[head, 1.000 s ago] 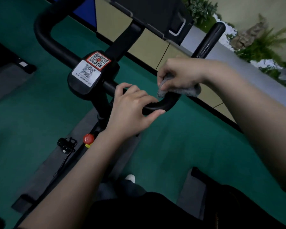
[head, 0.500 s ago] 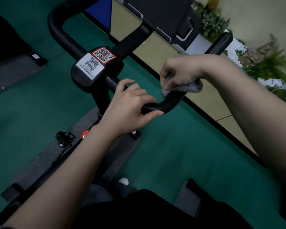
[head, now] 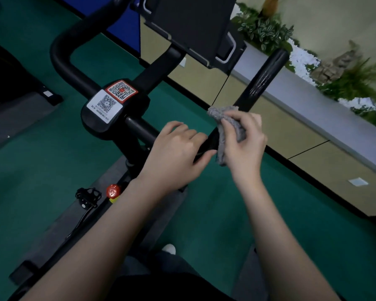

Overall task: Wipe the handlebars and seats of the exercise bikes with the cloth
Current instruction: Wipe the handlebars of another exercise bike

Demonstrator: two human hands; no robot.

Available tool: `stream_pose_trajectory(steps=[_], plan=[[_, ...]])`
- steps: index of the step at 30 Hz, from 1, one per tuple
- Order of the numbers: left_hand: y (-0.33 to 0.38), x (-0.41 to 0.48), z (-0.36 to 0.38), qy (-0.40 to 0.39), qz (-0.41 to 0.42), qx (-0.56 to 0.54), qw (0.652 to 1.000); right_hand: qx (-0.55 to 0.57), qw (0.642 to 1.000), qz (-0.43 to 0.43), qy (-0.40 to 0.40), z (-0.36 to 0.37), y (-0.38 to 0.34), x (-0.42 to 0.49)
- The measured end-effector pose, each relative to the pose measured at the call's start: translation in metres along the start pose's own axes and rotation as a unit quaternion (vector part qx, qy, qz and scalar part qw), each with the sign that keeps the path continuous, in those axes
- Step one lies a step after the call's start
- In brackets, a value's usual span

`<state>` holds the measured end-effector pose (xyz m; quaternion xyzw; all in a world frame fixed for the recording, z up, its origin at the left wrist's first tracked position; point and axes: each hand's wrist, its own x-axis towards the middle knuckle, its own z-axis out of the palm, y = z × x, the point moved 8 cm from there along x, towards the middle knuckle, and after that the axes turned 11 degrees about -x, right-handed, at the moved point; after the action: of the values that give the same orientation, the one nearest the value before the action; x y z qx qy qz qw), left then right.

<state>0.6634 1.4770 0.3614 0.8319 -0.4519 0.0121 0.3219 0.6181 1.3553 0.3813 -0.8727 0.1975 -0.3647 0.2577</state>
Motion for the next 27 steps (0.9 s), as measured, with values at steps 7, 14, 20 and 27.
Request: stream_pose_trajectory(steps=[7,14,20,27], plan=[[-0.002,0.000,0.000,0.022,-0.008,-0.003,1.000,0.053,0.986,0.070,0.142,-0.004,0.012,-0.010],[-0.004,-0.004,0.002,0.051,-0.004,-0.001,0.999,0.092,0.952,0.194,0.216,-0.006,0.032,-0.033],[-0.005,-0.004,0.003,0.056,0.006,-0.002,0.998,0.151,0.904,0.314,0.246,0.005,0.040,-0.058],[-0.004,-0.004,0.003,0.064,0.018,-0.001,0.998,0.309,0.799,0.472,0.206,0.040,0.068,-0.077]])
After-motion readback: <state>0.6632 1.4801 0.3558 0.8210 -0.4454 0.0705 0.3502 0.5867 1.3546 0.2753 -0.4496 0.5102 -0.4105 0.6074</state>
